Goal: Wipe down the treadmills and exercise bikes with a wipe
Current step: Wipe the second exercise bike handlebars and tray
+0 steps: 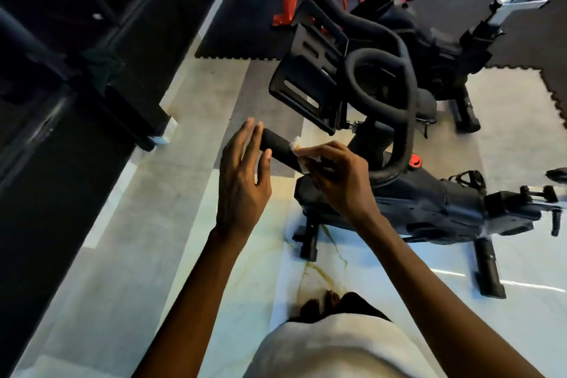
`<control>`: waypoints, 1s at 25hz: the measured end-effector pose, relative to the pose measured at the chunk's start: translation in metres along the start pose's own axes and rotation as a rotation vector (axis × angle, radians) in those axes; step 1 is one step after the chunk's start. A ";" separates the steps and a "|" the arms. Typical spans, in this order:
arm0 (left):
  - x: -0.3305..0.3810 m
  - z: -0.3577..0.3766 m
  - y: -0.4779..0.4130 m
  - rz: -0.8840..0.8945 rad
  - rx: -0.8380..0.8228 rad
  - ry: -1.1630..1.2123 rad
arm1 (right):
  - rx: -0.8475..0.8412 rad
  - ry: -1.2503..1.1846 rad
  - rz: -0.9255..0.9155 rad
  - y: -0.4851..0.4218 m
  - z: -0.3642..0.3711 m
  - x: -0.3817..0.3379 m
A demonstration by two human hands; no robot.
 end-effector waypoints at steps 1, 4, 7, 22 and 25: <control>0.004 0.001 0.002 0.052 -0.016 -0.043 | 0.003 0.005 0.004 -0.003 0.001 -0.003; 0.013 0.009 0.009 0.108 -0.053 -0.109 | -0.060 -0.023 -0.021 -0.011 0.004 -0.009; 0.018 0.014 0.010 0.085 -0.046 -0.185 | -0.204 0.021 -0.078 -0.011 -0.011 0.002; 0.070 0.060 0.053 -0.100 -0.235 -0.543 | -0.461 0.232 -0.124 -0.015 -0.079 0.081; 0.079 0.071 0.058 -0.102 -0.274 -0.576 | -0.433 0.255 -0.168 -0.013 -0.105 0.086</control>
Point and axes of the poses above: each hand's wrist, its own y-axis away from the middle knuckle, its own z-axis out of the palm, x = y × z, the point moved 8 cm from there along -y, towards the middle knuckle, and after that the axes turned 9 degrees about x, right-handed, at the moved point
